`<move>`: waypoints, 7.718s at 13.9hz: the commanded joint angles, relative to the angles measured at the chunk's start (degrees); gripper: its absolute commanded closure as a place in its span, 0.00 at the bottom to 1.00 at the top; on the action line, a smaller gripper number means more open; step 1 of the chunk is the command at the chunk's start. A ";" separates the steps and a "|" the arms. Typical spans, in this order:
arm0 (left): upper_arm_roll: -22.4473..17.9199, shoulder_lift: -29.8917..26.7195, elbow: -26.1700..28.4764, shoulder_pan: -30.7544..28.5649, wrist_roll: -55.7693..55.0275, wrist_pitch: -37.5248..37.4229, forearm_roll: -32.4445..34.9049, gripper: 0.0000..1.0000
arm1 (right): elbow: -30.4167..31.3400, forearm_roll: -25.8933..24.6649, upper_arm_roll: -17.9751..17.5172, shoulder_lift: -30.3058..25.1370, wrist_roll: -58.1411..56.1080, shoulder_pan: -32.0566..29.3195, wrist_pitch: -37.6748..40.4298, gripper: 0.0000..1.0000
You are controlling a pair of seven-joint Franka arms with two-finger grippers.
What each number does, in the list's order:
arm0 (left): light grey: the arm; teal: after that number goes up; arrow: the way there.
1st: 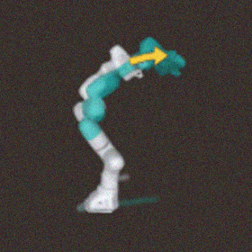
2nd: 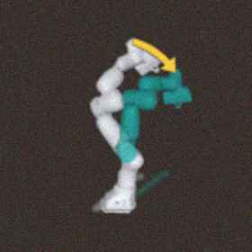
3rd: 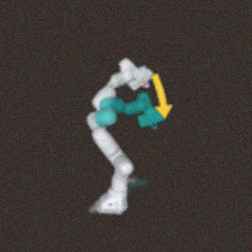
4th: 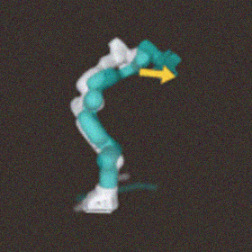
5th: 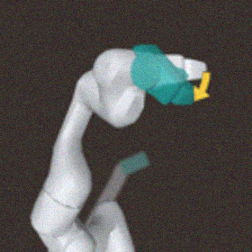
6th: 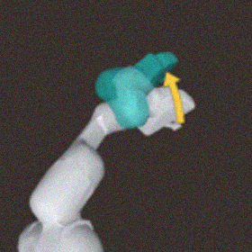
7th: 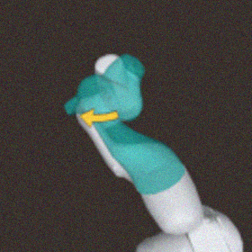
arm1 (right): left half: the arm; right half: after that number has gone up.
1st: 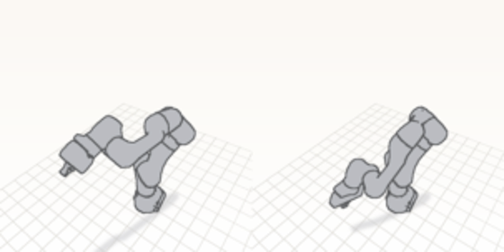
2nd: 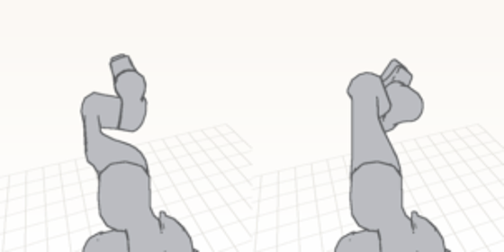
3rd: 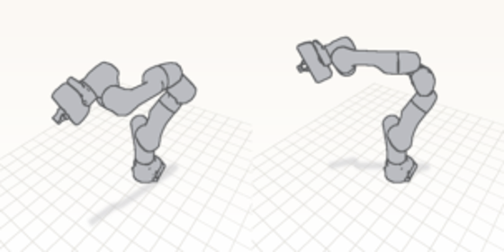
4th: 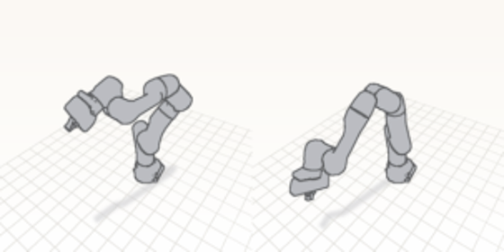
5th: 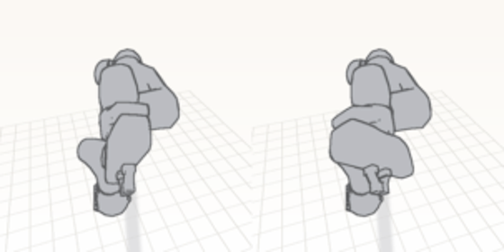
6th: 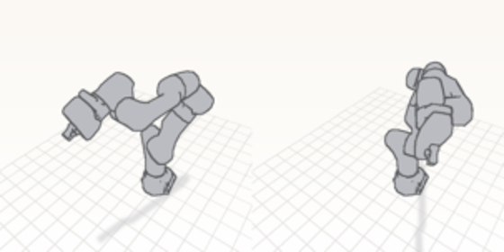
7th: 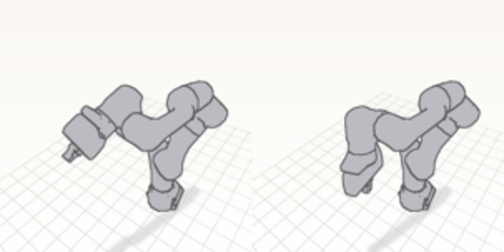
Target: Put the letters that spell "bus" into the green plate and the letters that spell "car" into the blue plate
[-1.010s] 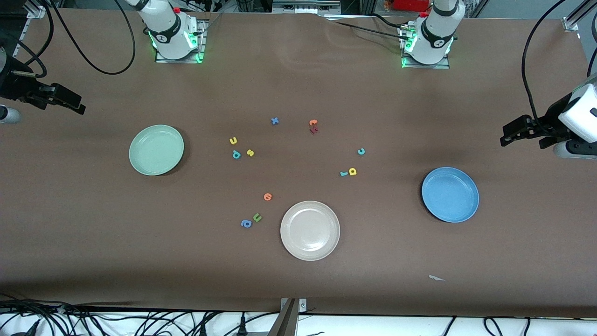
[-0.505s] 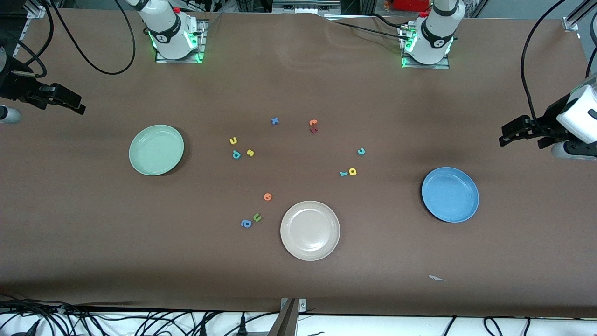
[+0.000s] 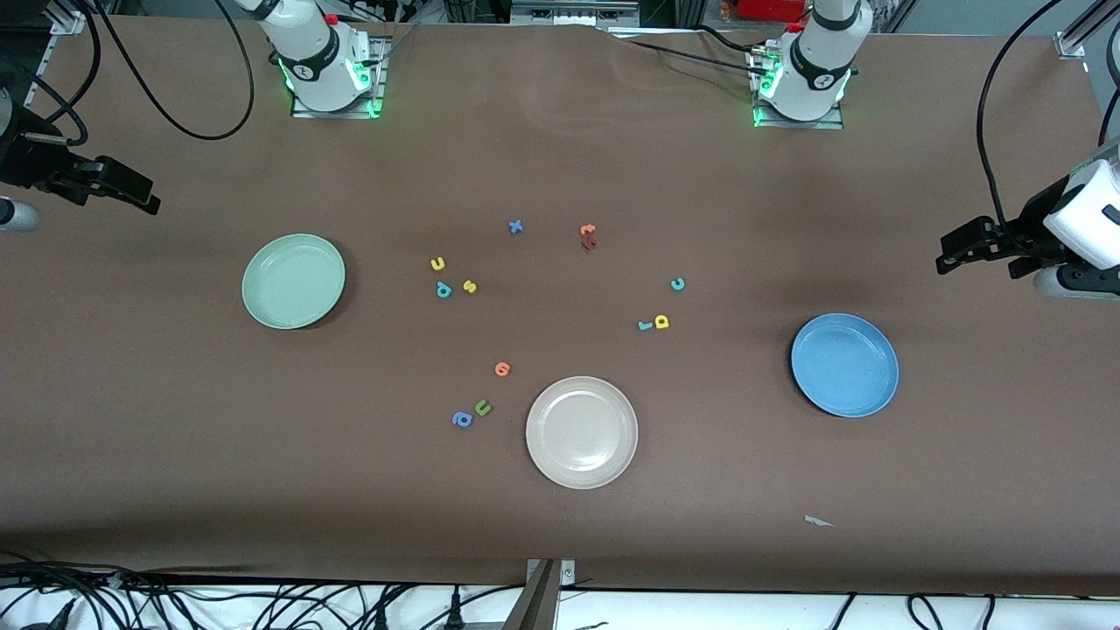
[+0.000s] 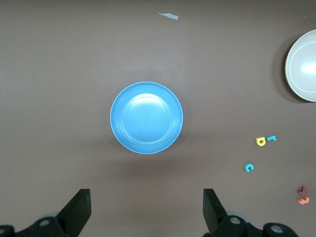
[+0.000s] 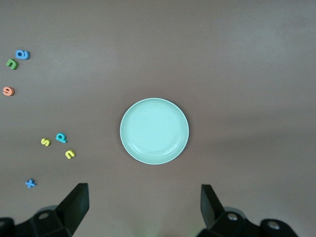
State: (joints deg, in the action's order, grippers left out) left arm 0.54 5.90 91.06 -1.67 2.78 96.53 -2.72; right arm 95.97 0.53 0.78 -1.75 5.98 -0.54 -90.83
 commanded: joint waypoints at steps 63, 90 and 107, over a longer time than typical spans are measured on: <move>18.09 22.84 33.48 15.12 -51.73 53.85 27.16 0.13 | 22.50 -0.09 -0.96 27.32 56.77 31.13 -50.32 0.00; 17.48 25.90 8.62 -1.91 -12.57 24.50 15.91 0.84 | 20.83 0.00 6.76 23.82 46.70 31.39 -40.50 0.76; 14.66 33.56 0.26 4.47 -54.30 24.58 3.34 0.00 | 22.25 0.61 20.67 24.87 13.52 24.71 -28.90 0.00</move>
State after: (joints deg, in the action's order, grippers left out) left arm 15.77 39.20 92.28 -0.25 -39.47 122.06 2.28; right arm 120.13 0.60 21.92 24.01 19.14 23.60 -123.22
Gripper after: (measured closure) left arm 0.000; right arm 0.335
